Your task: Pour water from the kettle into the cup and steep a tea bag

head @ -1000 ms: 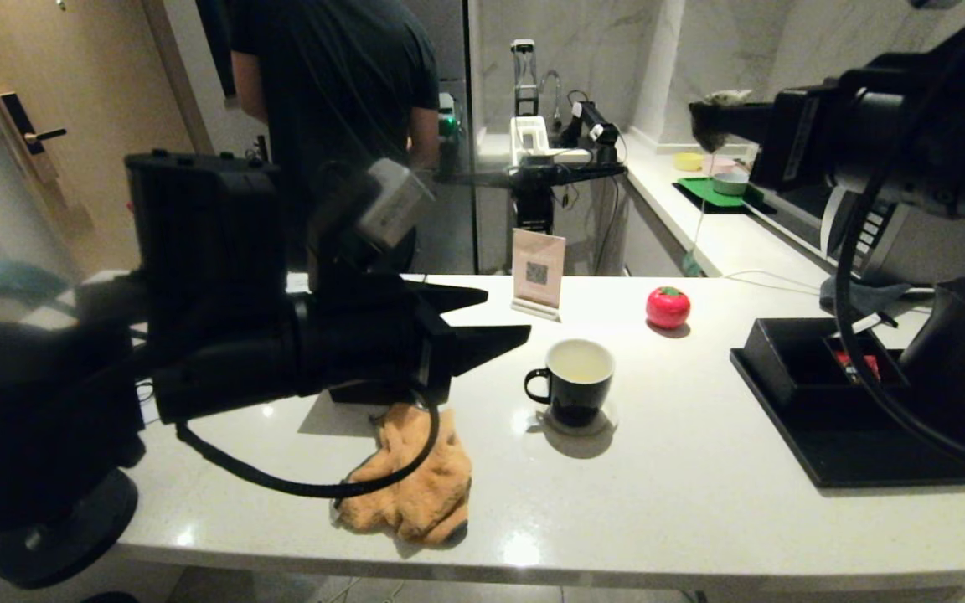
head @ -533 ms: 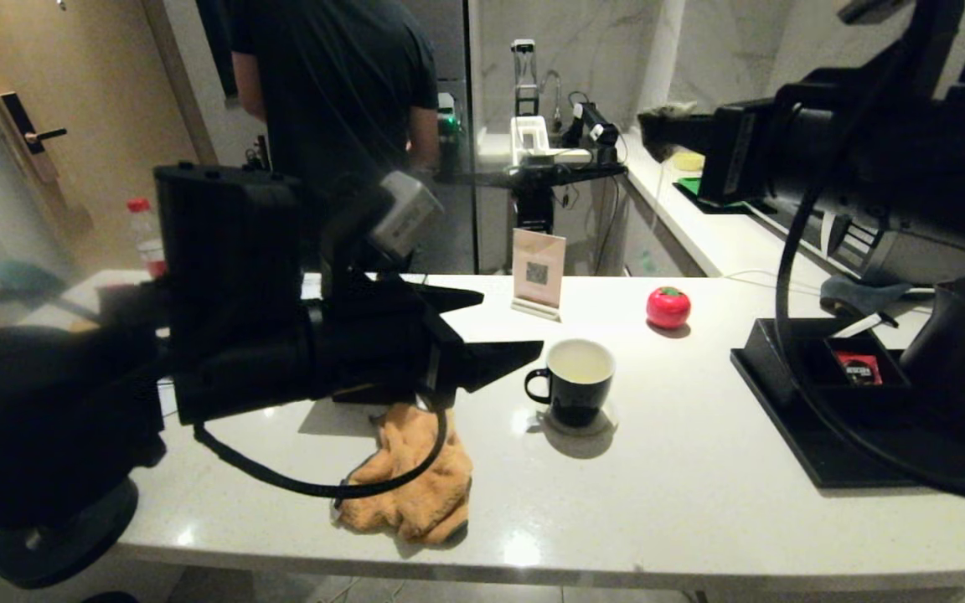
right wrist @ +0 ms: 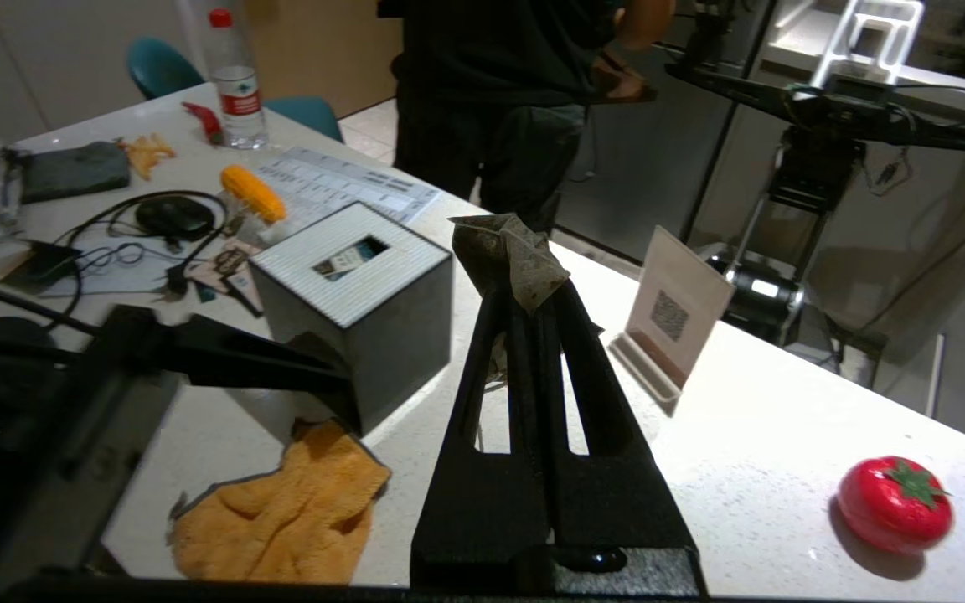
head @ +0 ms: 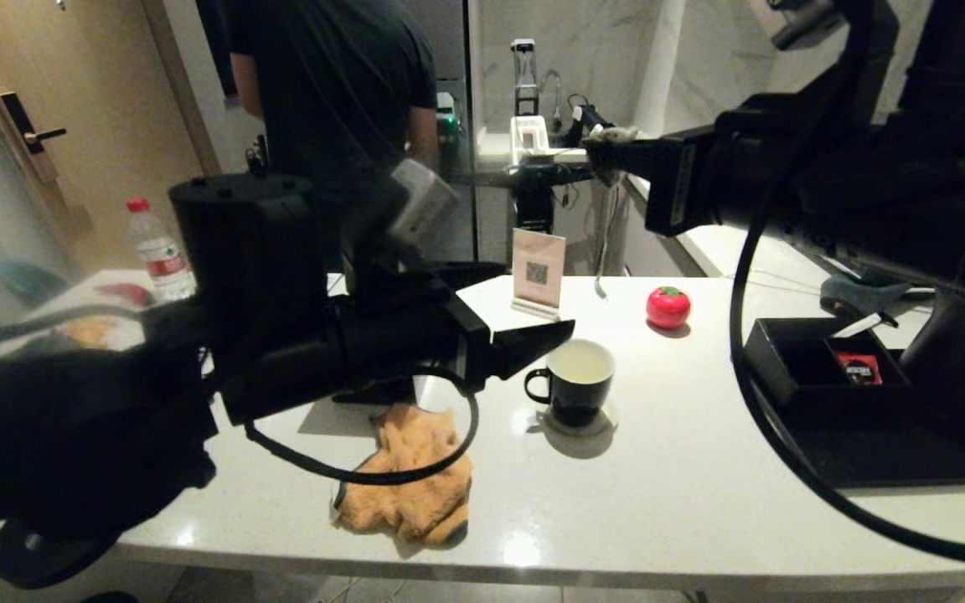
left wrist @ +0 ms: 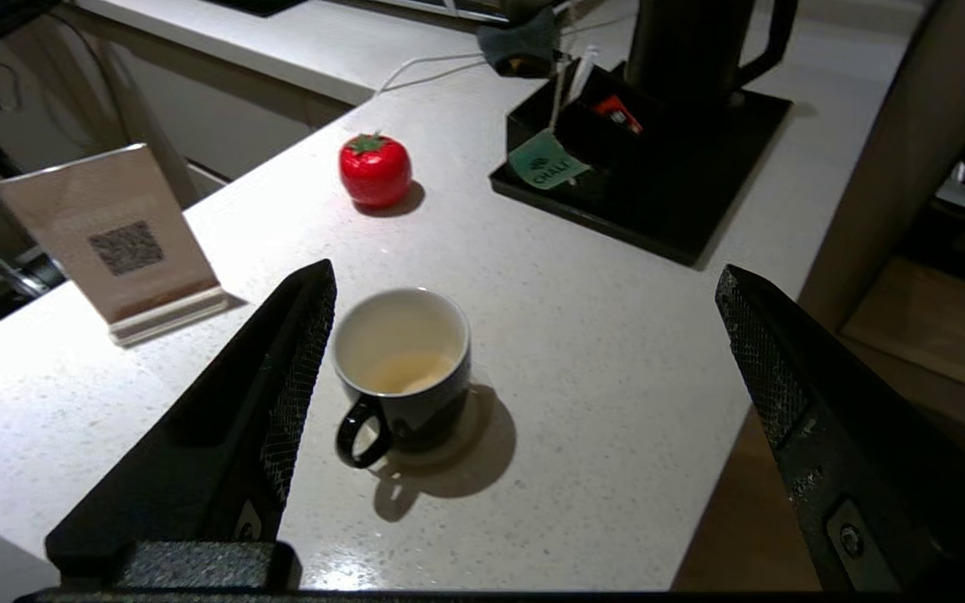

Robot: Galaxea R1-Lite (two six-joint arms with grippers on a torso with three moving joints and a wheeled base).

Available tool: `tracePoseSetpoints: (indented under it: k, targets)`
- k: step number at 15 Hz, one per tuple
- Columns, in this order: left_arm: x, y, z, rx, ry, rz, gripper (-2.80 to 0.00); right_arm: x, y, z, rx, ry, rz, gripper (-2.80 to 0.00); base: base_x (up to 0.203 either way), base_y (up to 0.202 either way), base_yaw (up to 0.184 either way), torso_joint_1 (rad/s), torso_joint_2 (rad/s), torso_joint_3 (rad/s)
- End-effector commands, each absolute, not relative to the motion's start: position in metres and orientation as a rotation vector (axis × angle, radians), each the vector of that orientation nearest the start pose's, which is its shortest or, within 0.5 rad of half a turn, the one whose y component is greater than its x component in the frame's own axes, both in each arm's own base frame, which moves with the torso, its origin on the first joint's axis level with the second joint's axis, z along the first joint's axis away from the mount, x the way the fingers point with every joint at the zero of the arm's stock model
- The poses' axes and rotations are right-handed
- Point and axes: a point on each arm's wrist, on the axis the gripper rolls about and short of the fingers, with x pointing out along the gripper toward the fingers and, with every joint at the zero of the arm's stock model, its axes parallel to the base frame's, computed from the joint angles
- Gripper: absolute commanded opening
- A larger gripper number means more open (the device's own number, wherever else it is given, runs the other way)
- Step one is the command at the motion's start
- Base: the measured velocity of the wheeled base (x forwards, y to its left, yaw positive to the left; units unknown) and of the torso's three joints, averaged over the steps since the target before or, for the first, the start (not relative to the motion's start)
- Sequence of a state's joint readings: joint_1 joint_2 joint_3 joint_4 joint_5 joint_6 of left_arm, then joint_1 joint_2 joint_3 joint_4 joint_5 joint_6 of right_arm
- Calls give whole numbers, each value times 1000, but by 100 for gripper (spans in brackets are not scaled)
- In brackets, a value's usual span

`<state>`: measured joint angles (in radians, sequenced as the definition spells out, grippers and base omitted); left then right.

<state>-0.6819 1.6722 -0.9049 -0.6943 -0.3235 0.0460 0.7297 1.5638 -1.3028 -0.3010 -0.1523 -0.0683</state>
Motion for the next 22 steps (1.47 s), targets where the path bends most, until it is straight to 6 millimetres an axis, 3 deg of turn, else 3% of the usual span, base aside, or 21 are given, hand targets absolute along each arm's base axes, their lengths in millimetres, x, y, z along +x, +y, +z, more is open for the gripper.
tracePoseSetpoints:
  k: [1,22]
  targets:
    - [235,-207,219,60,66,-1025,0,214,195,332,-45,-65,597,-280,0,0,0,0,0,0]
    - [246,-217,211,43,25,-1030,0,185,213,339,-26,-97,708,-280,0,0,0,0,0,0]
